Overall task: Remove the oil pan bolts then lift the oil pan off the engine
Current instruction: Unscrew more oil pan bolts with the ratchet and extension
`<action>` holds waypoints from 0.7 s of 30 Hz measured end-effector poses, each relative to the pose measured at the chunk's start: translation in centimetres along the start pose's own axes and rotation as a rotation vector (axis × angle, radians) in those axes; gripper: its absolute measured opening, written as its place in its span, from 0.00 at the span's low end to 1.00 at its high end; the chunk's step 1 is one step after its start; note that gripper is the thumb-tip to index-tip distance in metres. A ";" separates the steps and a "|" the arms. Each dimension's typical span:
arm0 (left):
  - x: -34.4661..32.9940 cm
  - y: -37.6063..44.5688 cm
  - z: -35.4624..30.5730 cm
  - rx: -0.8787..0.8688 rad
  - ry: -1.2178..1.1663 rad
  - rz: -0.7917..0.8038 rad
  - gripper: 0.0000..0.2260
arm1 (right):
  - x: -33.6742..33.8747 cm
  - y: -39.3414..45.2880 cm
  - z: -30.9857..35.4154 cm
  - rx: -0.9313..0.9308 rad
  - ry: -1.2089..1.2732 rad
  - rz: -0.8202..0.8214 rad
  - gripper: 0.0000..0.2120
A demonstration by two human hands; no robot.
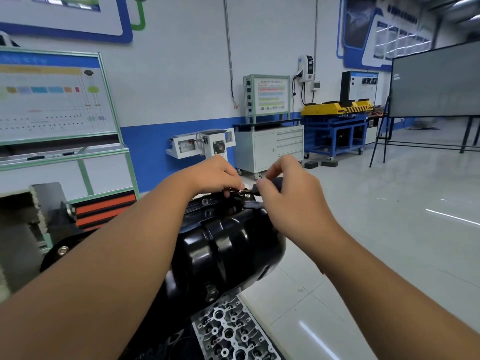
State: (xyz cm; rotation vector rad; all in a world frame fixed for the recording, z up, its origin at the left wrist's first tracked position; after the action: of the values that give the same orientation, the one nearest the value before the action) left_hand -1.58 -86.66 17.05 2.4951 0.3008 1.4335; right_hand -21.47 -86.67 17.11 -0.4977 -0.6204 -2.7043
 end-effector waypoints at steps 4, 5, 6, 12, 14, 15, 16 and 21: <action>-0.1 0.4 0.4 0.005 -0.022 0.017 0.10 | 0.0 -0.2 0.5 0.133 -0.106 0.038 0.13; -0.2 0.6 0.6 0.007 -0.019 0.036 0.10 | -0.1 -0.4 0.0 0.152 -0.105 0.055 0.14; -0.3 0.8 0.6 0.007 -0.012 0.059 0.11 | -0.1 -0.6 -0.5 0.159 -0.084 0.067 0.13; -0.9 1.9 0.9 -0.023 0.029 0.141 0.13 | -0.1 -0.9 -2.1 0.098 0.179 0.083 0.03; -0.7 1.8 1.0 -0.044 0.005 0.118 0.11 | -0.5 -0.8 -2.0 0.072 0.180 0.067 0.04; -0.5 1.7 1.1 -0.053 -0.030 0.094 0.09 | -0.6 -0.7 -2.1 0.048 0.183 0.055 0.04; -0.3 1.6 1.1 -0.062 -0.063 0.058 0.08 | -0.6 -0.6 -2.2 0.016 0.187 0.047 0.05; 0.4 2.0 2.3 0.009 -0.103 -0.089 0.07 | 0.2 -0.3 -4.2 -0.146 0.185 -0.003 0.11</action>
State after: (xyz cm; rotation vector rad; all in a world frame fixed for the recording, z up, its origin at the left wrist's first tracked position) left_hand 0.68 -88.68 16.90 2.5183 0.3946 1.2681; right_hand -22.83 -88.40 13.52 -0.2767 -0.3761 -2.7703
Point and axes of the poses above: each hand's wrist, its own y-axis towards the middle knuckle, its own x-axis out of the back of the hand, z = x × y, the point moved 10 cm from there along y, towards the middle knuckle, and after that the axes turned 15 degrees about -x, right-handed, at the moved point
